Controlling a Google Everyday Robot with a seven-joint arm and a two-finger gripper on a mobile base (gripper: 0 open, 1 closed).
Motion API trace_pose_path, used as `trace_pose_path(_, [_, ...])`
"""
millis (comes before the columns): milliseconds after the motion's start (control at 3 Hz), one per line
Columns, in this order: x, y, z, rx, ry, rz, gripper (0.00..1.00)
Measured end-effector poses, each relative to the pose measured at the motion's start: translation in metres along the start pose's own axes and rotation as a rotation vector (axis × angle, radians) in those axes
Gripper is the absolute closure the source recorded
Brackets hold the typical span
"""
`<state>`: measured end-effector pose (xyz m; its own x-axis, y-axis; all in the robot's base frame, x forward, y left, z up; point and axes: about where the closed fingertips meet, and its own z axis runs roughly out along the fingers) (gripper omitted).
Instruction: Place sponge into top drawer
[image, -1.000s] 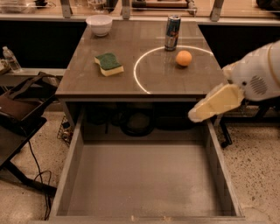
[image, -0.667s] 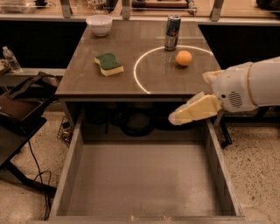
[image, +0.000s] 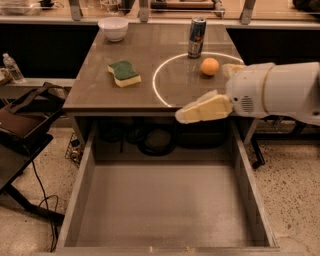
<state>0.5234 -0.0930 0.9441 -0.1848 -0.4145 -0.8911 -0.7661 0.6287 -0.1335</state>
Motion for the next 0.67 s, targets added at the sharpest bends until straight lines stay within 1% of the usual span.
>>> trace_pose_path(333, [-0.008, 0.011, 0.018, -0.008, -0.027, 0.017, 0.00])
trace_pose_path(667, [-0.030, 0.031, 0.074, -0.055, -0.102, 0.041, 0.00])
